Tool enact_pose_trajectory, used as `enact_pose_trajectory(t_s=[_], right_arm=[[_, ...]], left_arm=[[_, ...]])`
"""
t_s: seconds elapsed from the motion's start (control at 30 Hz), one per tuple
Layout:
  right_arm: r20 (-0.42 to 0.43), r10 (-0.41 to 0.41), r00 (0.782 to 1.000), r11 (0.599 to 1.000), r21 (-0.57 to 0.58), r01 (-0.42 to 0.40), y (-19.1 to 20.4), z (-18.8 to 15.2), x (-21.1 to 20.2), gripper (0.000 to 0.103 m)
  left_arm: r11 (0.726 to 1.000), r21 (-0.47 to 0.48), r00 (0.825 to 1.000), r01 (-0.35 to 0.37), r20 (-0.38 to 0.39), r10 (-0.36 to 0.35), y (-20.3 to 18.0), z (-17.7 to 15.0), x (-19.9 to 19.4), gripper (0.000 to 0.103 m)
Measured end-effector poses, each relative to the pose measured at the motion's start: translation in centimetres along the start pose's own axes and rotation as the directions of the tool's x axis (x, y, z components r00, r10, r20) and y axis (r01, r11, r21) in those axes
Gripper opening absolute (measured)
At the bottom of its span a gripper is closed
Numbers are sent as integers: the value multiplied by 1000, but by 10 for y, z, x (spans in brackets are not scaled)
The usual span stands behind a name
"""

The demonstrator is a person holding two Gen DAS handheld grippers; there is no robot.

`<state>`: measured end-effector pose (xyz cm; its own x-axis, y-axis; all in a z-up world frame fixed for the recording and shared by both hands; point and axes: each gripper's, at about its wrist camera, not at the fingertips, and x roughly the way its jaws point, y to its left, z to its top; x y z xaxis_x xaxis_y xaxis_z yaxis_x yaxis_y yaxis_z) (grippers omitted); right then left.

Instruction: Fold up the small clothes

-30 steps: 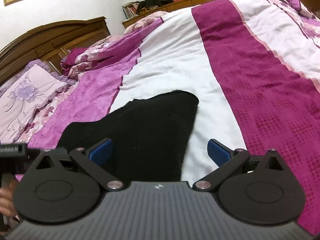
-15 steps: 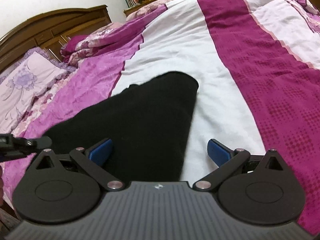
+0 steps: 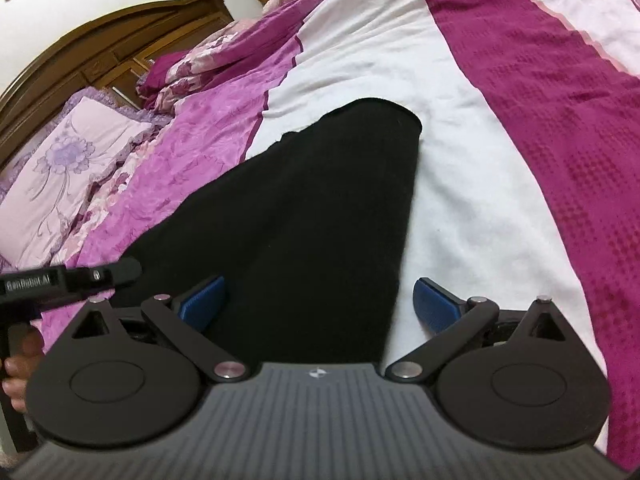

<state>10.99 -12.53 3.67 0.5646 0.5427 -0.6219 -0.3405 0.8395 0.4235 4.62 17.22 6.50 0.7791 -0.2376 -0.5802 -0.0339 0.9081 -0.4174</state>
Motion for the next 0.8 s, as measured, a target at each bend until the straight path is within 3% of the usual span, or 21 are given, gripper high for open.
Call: enact_pose_trajectory(t_s=[0.13, 0.27, 0.5, 0.8], right_arm=[[4, 6, 1000, 1000, 18, -6, -1, -2, 1, 102], [19, 42, 999, 997, 65, -43, -11, 4, 2, 103], [28, 176, 984, 940, 291, -177, -48, 14, 7, 103], [12, 193, 981, 955, 229, -190, -42, 17, 20, 103]], left_arm=[[1000, -8, 999, -29, 25, 29, -2, 7, -4, 47], [999, -34, 999, -12, 43, 14, -4, 21, -6, 59], [999, -36, 999, 18, 50, -16, -11, 32, -7, 64], [1000, 3, 1000, -10, -19, 10, -12, 18, 15, 64]])
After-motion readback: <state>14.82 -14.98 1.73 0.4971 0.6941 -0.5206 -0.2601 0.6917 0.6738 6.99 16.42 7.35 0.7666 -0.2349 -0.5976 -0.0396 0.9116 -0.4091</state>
